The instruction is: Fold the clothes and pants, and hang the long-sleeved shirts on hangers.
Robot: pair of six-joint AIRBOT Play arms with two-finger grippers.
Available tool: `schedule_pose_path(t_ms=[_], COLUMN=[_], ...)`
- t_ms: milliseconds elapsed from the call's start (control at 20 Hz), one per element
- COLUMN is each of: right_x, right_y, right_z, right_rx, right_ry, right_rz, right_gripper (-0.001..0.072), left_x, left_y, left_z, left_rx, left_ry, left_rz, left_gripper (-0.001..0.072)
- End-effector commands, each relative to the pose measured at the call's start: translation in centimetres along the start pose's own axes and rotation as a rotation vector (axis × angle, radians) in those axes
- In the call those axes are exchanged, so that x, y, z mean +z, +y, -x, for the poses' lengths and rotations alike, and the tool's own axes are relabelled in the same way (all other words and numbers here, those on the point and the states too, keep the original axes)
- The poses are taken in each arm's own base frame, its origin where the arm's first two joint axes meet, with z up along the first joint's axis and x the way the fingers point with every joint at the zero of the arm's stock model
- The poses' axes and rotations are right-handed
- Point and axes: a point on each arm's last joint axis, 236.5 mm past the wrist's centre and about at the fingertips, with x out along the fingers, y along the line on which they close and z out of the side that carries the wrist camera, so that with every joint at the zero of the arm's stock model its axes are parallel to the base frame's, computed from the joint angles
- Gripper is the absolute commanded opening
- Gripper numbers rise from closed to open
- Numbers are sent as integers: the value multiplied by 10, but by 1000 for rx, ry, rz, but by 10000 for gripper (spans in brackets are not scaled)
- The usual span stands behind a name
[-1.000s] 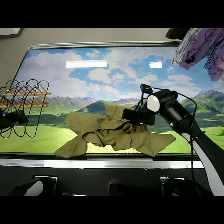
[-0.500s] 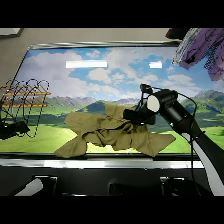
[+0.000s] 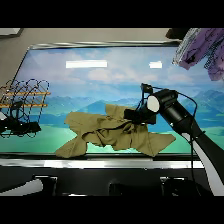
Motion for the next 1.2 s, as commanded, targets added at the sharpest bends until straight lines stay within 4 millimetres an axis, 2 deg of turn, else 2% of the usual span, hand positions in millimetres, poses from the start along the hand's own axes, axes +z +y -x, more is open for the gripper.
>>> schedule_pose_path(t_ms=[0, 50, 100, 200, 300, 350, 450, 550, 700, 850, 1000, 1150], right_x=[0, 0, 0, 0, 0, 0, 0, 0, 0, 0, 2, 4], right_y=[0, 0, 0, 0, 0, 0, 0, 0, 0, -1, -3, -6], right_z=[0, 0, 0, 0, 0, 0, 0, 0, 0, 0, 0, 0], right_rx=[-1, -1, -1, -1, -2, -1, -1, -2, -2, -3, -11, -28], right_ry=[0, 0, 0, 1, 0, 1, 0, 0, -1, -1, -7, -17], right_rz=[-3, -6, -11, -16, -21, -21, -21, -21, -20, -20, -17, -11], right_gripper=[28, 28, 28, 28, 28, 28, 28, 28, 28, 28, 28, 28], left_x=[0, -1, -3, -3, -2, -2, 1, 17, 58, 101, 138, 158], left_y=[2, 2, 2, 2, 3, 2, 1, -1, -6, -19, -44, -76], left_z=[-12, -14, -17, -18, -18, -17, -12, 0, 36, 88, 147, 205], left_rx=[7, 8, 5, 4, 6, 6, 3, 2, 28, 62, 86, 96], left_ry=[17, 25, 33, 37, 33, 33, 22, -25, -146, -293, -445, -583], left_rz=[-18, -20, -19, -19, -18, -19, -18, -20, -58, -122, -199, -273], left_gripper=[542, 495, 489, 304, 260, 166, 43, 16, 15, 14, 13, 11])
